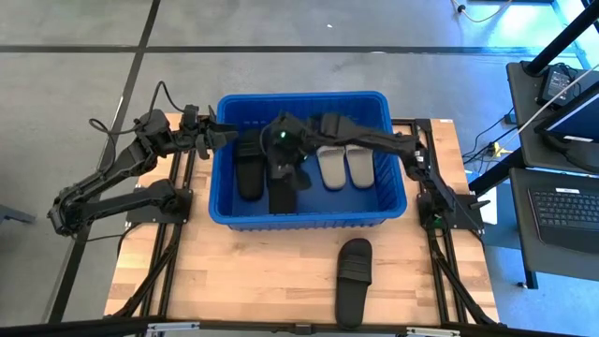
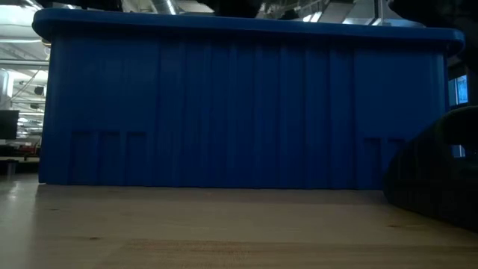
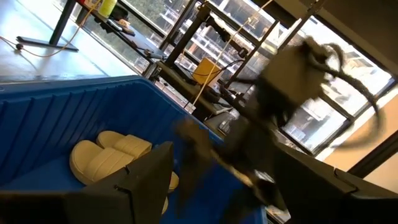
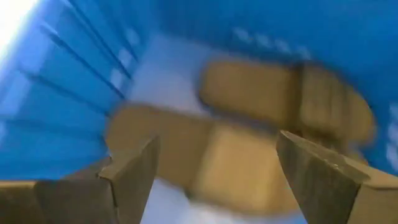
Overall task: Pick and place slides into bin
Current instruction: Put the black slipper into the blue container
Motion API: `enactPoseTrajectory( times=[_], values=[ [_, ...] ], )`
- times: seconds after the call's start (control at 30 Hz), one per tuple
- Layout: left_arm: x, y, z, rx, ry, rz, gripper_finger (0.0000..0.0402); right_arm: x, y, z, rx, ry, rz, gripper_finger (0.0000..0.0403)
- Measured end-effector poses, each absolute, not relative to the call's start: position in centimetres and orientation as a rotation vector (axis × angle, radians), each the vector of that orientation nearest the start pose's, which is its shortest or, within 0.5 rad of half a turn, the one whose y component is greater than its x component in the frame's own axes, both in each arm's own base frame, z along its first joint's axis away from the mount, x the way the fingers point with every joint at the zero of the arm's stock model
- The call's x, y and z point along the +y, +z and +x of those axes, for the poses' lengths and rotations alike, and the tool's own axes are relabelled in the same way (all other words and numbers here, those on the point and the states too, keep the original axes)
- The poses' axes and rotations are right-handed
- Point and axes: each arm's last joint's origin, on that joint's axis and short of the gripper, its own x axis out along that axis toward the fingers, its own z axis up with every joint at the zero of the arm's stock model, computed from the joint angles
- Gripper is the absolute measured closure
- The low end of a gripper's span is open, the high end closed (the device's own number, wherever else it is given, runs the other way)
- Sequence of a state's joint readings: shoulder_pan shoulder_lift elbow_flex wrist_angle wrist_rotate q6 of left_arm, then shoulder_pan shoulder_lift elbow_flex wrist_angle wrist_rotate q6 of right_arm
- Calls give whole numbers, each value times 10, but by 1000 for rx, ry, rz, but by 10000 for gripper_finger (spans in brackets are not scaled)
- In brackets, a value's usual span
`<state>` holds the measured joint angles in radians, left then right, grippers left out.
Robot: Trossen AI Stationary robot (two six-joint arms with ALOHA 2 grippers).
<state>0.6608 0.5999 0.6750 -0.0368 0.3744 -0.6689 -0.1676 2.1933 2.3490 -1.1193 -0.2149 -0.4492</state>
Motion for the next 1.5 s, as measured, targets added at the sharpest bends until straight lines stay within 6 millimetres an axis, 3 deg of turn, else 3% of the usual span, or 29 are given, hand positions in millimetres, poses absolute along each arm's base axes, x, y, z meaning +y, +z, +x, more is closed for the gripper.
enactPoseTrajectory(
  times=[0.2,0.37,0.57,0.73,1.5],
  values=[
    [75,334,114,-127,263,-645,140,-105,326,426,1140,206,-123,83],
    [75,334,114,-127,263,-645,140,-121,286,422,1263,172,-20,83],
    [75,334,114,-127,263,-645,140,-115,234,424,1329,185,15,83],
    [75,334,114,-127,263,-645,140,-103,213,426,1343,205,11,83],
    [75,334,114,-127,264,-646,140,-86,212,439,1234,251,7,83]
  ],
)
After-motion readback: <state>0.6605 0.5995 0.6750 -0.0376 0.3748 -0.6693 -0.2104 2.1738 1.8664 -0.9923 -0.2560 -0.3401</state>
